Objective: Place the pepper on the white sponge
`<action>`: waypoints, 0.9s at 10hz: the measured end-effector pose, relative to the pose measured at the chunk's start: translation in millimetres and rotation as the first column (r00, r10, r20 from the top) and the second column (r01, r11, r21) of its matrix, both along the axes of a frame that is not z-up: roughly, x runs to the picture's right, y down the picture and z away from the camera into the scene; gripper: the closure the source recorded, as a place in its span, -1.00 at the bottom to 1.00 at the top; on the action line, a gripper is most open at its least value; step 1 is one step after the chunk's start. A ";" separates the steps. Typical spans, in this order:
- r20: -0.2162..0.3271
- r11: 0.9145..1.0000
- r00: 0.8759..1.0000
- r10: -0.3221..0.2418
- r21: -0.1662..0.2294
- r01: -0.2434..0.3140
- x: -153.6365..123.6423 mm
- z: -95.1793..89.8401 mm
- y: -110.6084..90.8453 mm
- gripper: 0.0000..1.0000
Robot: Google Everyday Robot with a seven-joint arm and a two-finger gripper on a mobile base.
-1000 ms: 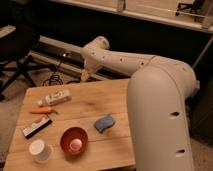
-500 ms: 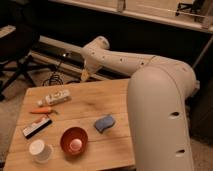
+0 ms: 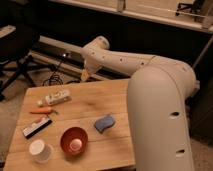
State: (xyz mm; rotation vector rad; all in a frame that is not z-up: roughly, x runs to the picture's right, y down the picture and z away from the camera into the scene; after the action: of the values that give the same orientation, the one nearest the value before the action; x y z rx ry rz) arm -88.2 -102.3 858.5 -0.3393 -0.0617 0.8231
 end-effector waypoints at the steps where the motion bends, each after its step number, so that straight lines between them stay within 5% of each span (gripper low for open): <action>1: 0.000 1.000 1.000 0.000 0.000 0.000 0.0 0.0 0.0 -0.60; 6: 0.001 1.000 1.000 -0.003 0.000 0.003 -0.3 0.1 0.7 -0.60; 8: 0.015 0.998 0.998 -0.058 0.008 0.058 -8.7 -3.7 7.3 -0.60; 9: 0.061 0.991 0.990 -0.130 0.023 0.129 -33.6 -12.9 18.5 -0.60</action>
State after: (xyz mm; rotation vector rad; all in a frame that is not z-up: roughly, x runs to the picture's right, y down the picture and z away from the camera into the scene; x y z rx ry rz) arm -121.8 -83.8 845.6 -0.3474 -0.1043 0.6828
